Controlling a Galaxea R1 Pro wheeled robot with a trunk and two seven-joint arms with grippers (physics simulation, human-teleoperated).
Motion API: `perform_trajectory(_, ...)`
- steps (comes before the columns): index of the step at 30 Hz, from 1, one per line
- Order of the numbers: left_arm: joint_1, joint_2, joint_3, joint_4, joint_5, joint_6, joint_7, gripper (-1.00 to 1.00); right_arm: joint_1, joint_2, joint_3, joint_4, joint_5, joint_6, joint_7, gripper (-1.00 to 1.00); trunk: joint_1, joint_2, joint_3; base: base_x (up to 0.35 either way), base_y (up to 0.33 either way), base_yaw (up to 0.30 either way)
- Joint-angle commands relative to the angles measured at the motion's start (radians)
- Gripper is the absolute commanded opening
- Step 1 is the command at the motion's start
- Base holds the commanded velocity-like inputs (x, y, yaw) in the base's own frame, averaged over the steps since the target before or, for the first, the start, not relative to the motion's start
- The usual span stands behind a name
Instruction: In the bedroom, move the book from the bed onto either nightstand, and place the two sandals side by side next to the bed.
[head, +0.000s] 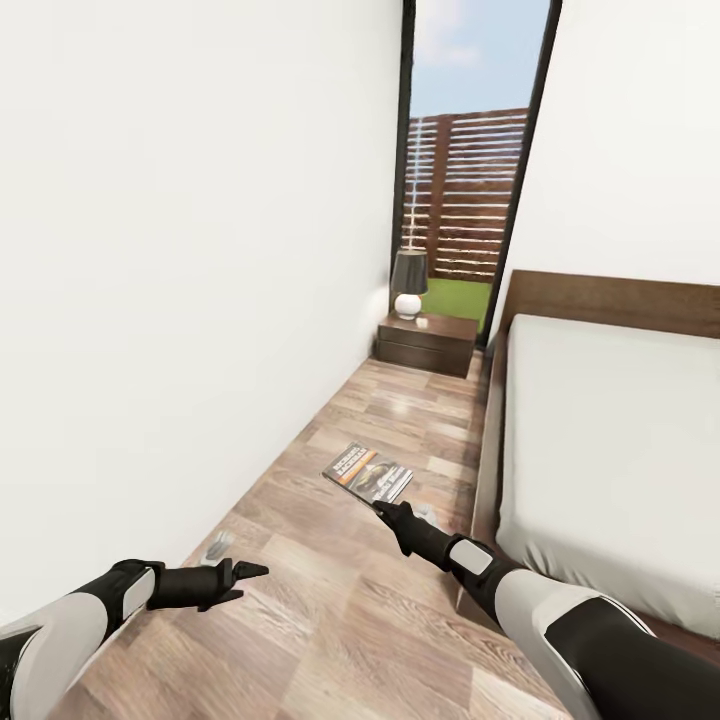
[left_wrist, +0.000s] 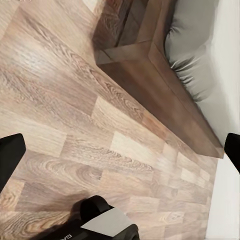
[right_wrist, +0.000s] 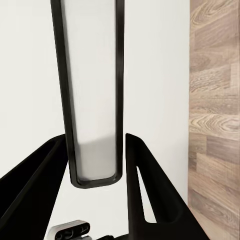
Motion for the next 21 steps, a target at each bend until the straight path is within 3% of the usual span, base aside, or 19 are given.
perform_trajectory(1, 0.0, 0.0, 0.008, -0.001, -0.006, 0.008, -0.003, 1.0, -0.001, 0.0, 0.006, 0.002, -0.011, 0.006, 0.002, -1.0, 0.0, 0.0, -0.001, 0.09, 0.129, -0.181)
perform_trajectory(8, 0.0, 0.0, 0.008, -0.001, -0.006, 0.008, -0.003, 1.0, -0.001, 0.0, 0.006, 0.002, -0.011, 0.006, 0.002, -1.0, 0.0, 0.0, -0.001, 0.09, 0.138, -0.121)
perform_trajectory(21, 0.0, 0.001, 0.008, -0.001, -0.006, 0.008, -0.003, 1.0, -0.001, 0.0, 0.006, 0.002, -0.009, 0.006, 0.002, -1.0, 0.0, 0.0, -0.001, 0.09, 0.116, -0.013)
